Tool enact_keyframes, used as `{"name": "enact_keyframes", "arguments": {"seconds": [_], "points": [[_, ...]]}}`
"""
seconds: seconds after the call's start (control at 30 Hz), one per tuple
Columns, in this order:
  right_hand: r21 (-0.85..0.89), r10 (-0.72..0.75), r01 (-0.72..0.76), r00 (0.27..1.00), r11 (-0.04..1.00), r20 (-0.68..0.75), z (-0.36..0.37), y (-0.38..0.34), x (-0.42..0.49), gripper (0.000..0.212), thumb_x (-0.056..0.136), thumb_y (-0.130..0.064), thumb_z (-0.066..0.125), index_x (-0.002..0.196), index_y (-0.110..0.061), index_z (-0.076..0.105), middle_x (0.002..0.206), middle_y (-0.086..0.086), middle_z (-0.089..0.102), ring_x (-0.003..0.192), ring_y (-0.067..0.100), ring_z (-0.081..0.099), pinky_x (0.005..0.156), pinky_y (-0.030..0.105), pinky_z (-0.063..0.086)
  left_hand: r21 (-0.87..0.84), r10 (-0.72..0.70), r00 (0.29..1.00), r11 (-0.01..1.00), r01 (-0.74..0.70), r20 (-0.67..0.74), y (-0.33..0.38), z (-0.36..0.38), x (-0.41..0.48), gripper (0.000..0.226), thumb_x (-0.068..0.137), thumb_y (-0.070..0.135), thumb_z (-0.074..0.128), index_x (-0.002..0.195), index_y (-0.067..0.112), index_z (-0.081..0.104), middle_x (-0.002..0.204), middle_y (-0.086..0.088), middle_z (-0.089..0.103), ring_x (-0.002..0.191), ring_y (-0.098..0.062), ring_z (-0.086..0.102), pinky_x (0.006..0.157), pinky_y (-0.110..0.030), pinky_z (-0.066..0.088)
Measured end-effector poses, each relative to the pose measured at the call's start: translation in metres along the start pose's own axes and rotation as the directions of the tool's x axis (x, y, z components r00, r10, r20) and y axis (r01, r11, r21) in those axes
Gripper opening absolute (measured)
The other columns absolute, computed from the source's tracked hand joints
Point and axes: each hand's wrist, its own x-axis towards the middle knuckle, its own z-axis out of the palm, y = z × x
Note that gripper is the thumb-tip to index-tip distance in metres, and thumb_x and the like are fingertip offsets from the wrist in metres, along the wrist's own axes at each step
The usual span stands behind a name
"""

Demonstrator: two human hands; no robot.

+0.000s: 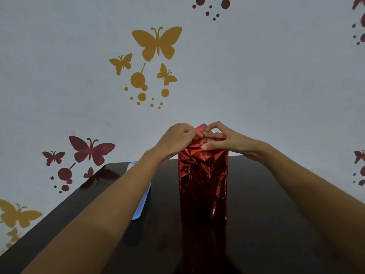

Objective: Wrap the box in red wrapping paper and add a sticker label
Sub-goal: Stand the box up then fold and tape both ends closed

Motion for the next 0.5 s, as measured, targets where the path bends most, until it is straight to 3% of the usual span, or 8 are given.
{"name": "enact_keyframes", "arguments": {"seconds": [0.13,0.27,0.37,0.43,0.5], "points": [[0.003,-0.029,0.029,1.0,1.0,-0.005,0.0019,0.0033,0.0002,0.049,0.08,-0.024,0.071,0.12,-0.019,0.043,0.125,-0.007,0.052,0.117,0.011,0.05,0.09,0.018,0.039,0.045,0.018,0.999,0.999,-0.017,-0.035,0.0017,0.0026,-0.0017,0.036,0.094,0.013,0.039,0.105,0.018,0.072,0.097,0.013,0.055,0.087,0.004,0.052,0.079,-0.011,0.038],[-0.02,-0.064,0.064,0.998,0.998,-0.018,0.0044,0.0039,-0.0002,0.047,0.081,-0.027,0.069,0.12,-0.02,0.043,0.13,-0.006,0.045,0.118,0.008,0.045,0.089,0.016,0.038,-0.028,-0.038,0.999,0.999,0.038,0.002,-0.0011,0.0049,-0.0021,0.037,0.093,0.013,0.038,0.109,0.018,0.071,0.109,0.007,0.06,0.102,-0.008,0.054,0.096,-0.029,0.045],[-0.053,-0.06,0.06,0.998,0.997,-0.009,0.0038,0.0025,0.0012,0.049,0.082,-0.031,0.068,0.125,-0.027,0.044,0.132,-0.008,0.041,0.122,0.008,0.04,0.093,0.019,0.034,-0.039,-0.049,0.998,0.998,0.05,0.029,-0.0022,0.0042,-0.0001,0.037,0.093,0.014,0.039,0.111,0.019,0.07,0.121,0.001,0.063,0.108,-0.013,0.057,0.099,-0.035,0.046],[-0.081,-0.059,0.06,0.998,0.995,0.015,0.003,0.0011,0.0014,0.057,0.082,-0.035,0.066,0.132,-0.03,0.041,0.138,-0.008,0.04,0.126,0.008,0.038,0.096,0.02,0.033,-0.036,-0.056,0.995,0.998,0.059,0.081,-0.003,0.0037,0.0006,0.035,0.094,0.017,0.038,0.11,0.019,0.069,0.116,0.002,0.063,0.106,-0.012,0.056,0.099,-0.034,0.045],[-0.127,-0.052,0.057,0.998,0.99,0.036,0.0026,-0.0015,0.0009,0.06,0.083,-0.038,0.064,0.137,-0.03,0.04,0.14,-0.009,0.041,0.125,0.008,0.04,0.094,0.019,0.035,-0.024,-0.072,0.988,0.997,0.076,0.138,-0.0029,0.0029,0.001,0.029,0.092,0.027,0.037,0.095,0.018,0.064,0.1,0.001,0.059,0.092,-0.013,0.053,0.092,-0.034,0.045]]}}
